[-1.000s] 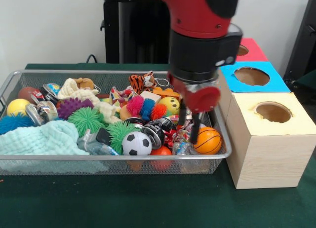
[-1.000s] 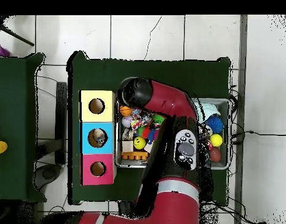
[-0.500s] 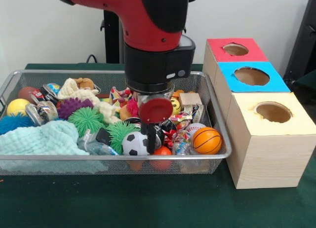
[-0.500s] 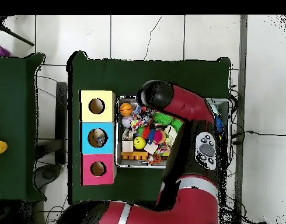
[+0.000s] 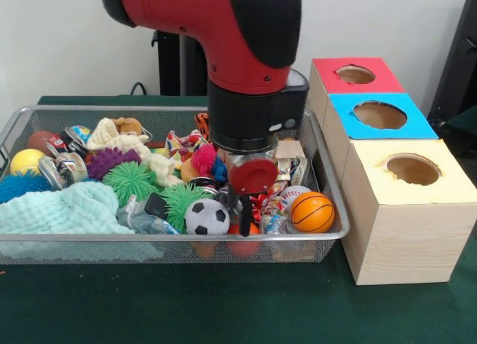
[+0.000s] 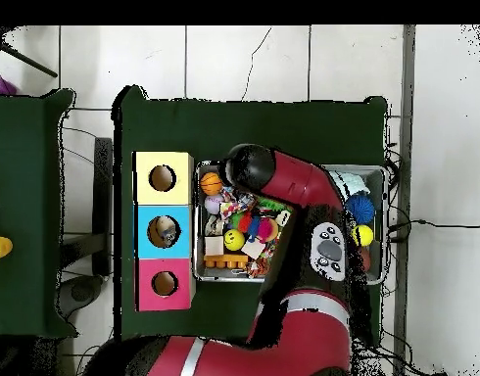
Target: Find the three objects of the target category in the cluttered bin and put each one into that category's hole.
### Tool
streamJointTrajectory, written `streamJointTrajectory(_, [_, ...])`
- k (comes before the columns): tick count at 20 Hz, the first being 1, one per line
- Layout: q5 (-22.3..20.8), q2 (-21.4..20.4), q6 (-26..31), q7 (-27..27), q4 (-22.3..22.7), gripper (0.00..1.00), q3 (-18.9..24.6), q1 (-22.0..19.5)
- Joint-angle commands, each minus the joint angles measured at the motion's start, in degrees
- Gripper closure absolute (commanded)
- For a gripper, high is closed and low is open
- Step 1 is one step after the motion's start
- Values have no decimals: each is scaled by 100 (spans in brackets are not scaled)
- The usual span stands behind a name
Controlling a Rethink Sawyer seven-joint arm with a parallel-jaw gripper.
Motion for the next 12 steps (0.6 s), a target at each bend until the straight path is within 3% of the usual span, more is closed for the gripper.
streamJointTrajectory(1, [150,79,0,664,639,0,379,164])
streamJointTrajectory(9, [294,-313,466,672,896,0,301,223])
streamJointTrajectory(12, [296,-200,117,599,972,0,372,152])
